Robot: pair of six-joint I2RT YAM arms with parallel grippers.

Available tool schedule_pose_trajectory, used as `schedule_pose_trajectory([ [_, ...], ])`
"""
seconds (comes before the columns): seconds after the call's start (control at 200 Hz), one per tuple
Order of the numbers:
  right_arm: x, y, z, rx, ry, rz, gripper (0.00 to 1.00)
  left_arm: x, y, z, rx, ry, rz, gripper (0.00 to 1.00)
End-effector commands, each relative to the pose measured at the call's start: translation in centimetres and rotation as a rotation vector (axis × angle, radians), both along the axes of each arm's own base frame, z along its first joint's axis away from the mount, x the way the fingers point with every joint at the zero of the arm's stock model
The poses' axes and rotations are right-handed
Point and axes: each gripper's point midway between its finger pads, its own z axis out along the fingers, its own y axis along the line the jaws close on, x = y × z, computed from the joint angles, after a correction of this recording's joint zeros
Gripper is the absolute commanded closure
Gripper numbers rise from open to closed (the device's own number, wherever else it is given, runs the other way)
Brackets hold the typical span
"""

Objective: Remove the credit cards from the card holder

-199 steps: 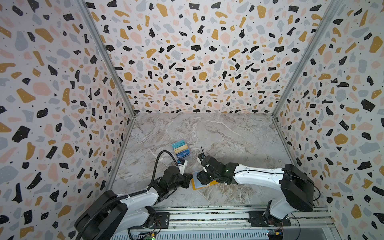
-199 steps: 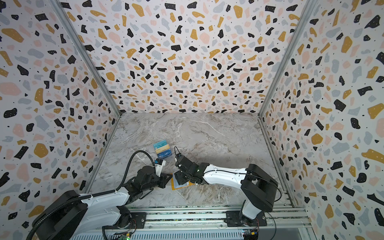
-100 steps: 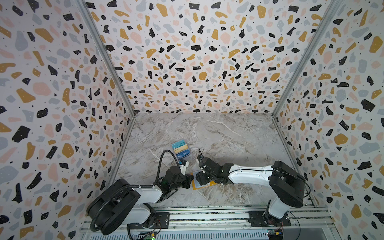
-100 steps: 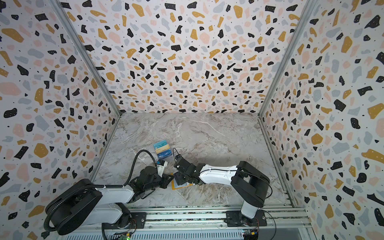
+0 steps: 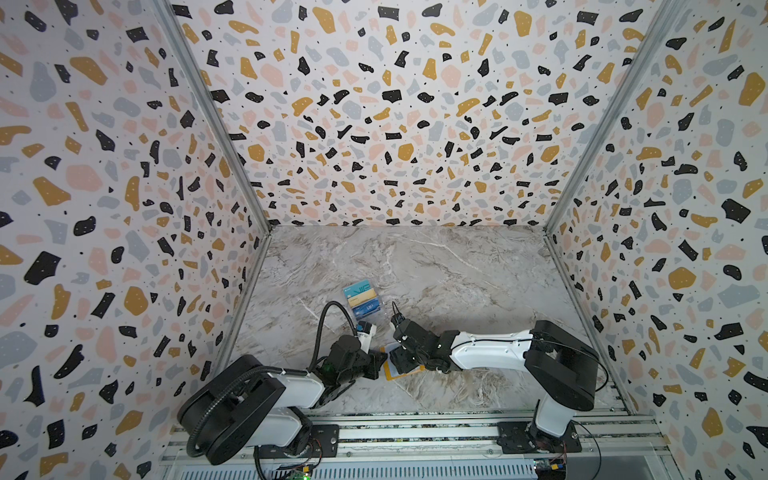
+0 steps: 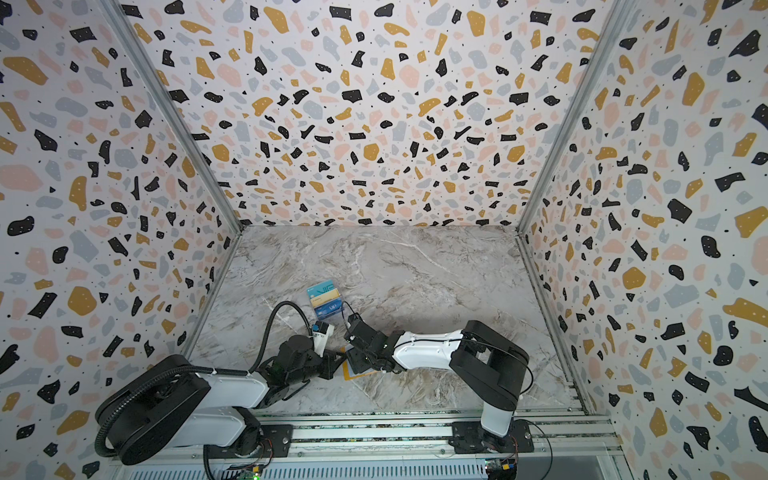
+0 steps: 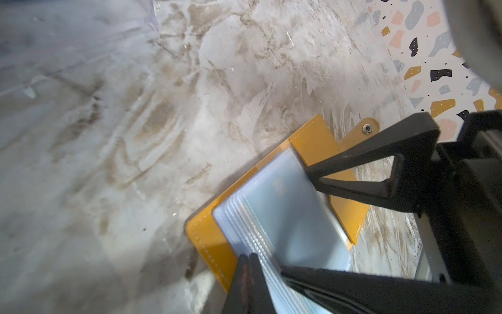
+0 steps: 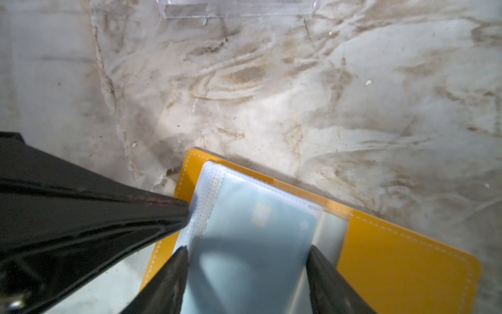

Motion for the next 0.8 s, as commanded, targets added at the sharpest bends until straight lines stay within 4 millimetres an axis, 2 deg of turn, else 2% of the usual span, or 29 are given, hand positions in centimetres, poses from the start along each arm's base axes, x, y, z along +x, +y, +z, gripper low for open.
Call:
schedule_pose_trajectory([
  [0.0, -0.1, -1.2, -1.0, -0.058, -0.003, -0.018, 0.36, -1.0, 0.7, -1.5, 0.035, 0.039, 0.003, 1.00],
  [0.155, 0.0, -1.7, -1.2, -0.077, -0.011, -0.033, 0.44, -1.0, 0.8, -1.7, 0.037, 0.042, 0.009, 1.00],
  [0.385, 0.0, -2.1, -0.6, -0.072, -0.020, -0.047, 0.49, -0.9, 0.8, -1.8, 0.044, 0.044, 0.006, 1.00],
  [0.796, 1.1, -4.2, -0.1, -0.117, -0.045, -0.109, 0.49, -1.0, 0.8, -2.1, 0.057, 0.049, -0.007, 1.00],
])
